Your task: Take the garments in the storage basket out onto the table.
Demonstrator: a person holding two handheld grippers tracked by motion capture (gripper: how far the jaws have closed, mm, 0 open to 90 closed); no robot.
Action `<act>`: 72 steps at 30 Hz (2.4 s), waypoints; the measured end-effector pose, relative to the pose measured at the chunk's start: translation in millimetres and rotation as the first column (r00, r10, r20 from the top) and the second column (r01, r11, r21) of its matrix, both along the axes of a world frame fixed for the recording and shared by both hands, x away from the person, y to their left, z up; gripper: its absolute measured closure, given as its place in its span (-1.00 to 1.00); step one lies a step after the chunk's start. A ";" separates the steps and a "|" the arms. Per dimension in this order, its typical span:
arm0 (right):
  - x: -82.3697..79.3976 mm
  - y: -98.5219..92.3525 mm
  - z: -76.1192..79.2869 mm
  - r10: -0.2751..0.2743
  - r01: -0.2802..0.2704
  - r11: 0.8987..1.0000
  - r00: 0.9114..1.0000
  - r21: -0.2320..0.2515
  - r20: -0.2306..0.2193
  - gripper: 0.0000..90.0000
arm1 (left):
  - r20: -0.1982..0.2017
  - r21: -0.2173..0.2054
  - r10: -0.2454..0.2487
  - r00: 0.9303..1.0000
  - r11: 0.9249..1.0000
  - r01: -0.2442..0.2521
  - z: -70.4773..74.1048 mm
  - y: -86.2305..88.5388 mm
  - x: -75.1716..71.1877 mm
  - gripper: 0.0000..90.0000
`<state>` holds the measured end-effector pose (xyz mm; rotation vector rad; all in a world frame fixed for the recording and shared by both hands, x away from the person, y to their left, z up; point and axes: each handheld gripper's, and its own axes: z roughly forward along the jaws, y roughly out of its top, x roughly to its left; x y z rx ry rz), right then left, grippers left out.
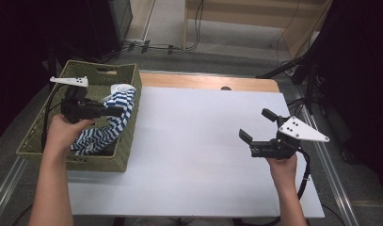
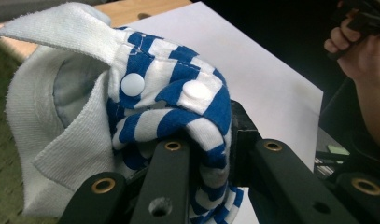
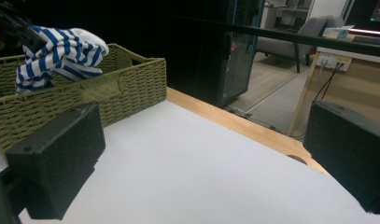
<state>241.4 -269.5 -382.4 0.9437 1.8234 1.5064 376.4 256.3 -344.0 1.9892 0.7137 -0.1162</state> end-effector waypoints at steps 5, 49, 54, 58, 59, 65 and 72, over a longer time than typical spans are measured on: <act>-0.1 -0.1 0.0 0.001 -0.001 1.000 1.000 0.002 -0.002 -1.00 | 0.033 -0.001 -0.028 0.999 1.000 0.028 13.0 -19.6 -1.1 0.81; -2.9 -13.9 3.0 0.002 -0.003 0.999 1.000 0.049 0.012 -1.00 | 0.172 0.059 -0.262 0.950 0.965 0.255 41.9 -145.5 19.8 0.81; -3.4 -15.4 3.4 0.001 -0.002 0.999 1.000 0.054 0.014 -1.00 | 0.186 0.074 -0.286 0.940 0.958 0.277 47.5 -160.0 21.5 0.81; -3.5 -16.0 3.5 -0.002 0.001 0.998 1.000 0.056 0.013 -1.00 | 0.189 0.079 -0.309 0.932 0.951 0.300 48.9 -173.3 25.1 0.81; -3.6 -16.3 3.6 -0.003 0.002 0.998 1.000 0.057 0.012 -1.00 | 0.189 0.075 -0.313 0.931 0.950 0.304 48.8 -175.7 25.8 0.81; -3.7 -18.4 3.8 -0.002 0.001 0.998 1.000 0.062 0.018 -1.00 | 0.199 0.098 -0.349 0.916 0.937 0.336 49.4 -196.8 28.4 0.81; -5.2 -21.7 5.1 -0.008 0.007 0.997 1.000 0.076 0.024 -1.00 | 0.212 0.101 -0.388 0.897 0.921 0.375 53.2 -217.9 30.6 0.81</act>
